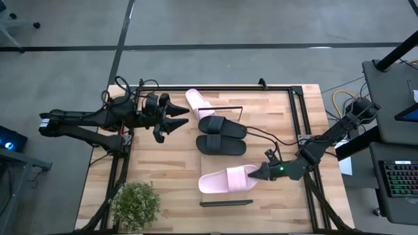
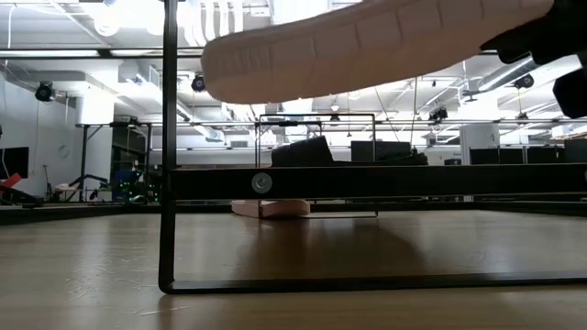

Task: Pick and place slides into the shelf
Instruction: Put the bottom pink slide on the shelf, then put the pink slide on the shelf

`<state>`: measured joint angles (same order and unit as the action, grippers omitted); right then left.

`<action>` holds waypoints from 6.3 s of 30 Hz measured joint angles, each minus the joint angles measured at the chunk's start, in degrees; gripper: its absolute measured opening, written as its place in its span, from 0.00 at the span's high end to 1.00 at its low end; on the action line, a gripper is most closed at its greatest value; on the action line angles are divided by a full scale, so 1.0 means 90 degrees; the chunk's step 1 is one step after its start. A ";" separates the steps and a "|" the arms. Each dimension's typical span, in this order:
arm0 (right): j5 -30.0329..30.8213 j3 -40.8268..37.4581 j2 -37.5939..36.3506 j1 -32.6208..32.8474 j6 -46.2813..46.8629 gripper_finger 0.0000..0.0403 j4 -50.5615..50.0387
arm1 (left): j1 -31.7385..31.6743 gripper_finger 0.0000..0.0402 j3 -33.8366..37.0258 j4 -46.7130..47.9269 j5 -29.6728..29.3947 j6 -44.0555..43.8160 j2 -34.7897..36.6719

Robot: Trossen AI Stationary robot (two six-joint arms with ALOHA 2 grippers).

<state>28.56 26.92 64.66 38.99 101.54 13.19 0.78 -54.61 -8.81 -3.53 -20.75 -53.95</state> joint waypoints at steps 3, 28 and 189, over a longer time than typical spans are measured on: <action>0.0000 -0.0004 0.0000 0.0087 -0.0002 0.93 0.0000 | 0.0000 0.50 -0.0002 -0.0099 -0.0002 0.0000 -0.0002; 0.0189 -0.0007 0.1071 0.0196 0.0335 0.93 0.0982 | -0.0002 0.50 -0.0002 -0.0358 -0.0035 -0.0002 -0.0017; 0.1520 0.0171 -0.1564 0.0468 0.0071 0.53 -0.2773 | -0.1643 0.50 0.1026 0.2154 0.0648 -0.1000 0.0044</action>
<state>42.24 28.45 50.59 43.20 102.17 -11.77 -14.01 -45.38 10.57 2.30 -29.76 -53.56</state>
